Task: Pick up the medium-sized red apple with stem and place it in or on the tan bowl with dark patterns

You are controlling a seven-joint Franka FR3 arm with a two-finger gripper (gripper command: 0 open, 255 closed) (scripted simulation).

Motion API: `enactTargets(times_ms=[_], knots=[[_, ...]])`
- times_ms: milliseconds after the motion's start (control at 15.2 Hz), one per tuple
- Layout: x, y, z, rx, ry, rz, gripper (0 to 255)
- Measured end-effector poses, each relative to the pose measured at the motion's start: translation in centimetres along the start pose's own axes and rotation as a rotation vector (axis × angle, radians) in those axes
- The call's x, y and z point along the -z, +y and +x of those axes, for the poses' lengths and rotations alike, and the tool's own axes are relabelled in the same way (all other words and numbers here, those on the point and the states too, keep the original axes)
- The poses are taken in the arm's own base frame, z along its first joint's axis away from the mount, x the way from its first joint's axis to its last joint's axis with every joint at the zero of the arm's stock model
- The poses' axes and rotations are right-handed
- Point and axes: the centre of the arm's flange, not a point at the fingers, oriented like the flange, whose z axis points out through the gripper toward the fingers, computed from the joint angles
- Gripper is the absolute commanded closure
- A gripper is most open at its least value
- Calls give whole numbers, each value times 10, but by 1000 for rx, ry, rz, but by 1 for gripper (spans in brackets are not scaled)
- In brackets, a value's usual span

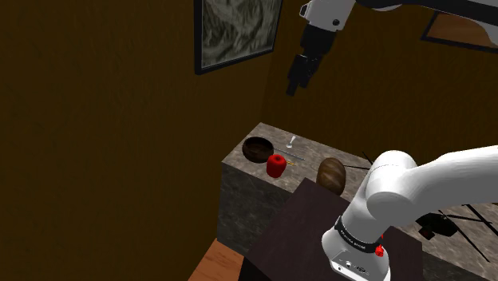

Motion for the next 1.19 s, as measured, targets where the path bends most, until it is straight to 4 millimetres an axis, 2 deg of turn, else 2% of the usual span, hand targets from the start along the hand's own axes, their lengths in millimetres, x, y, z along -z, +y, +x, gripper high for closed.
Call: enactTargets(times_ms=[132,264,792,1188], knots=[[-5,3,0,-7,0,-1,0],[-23,14,6,-30,1,-3,0],[-114,60,20,-140,8,-15,0],[-176,104,25,-224,15,-25,0]])
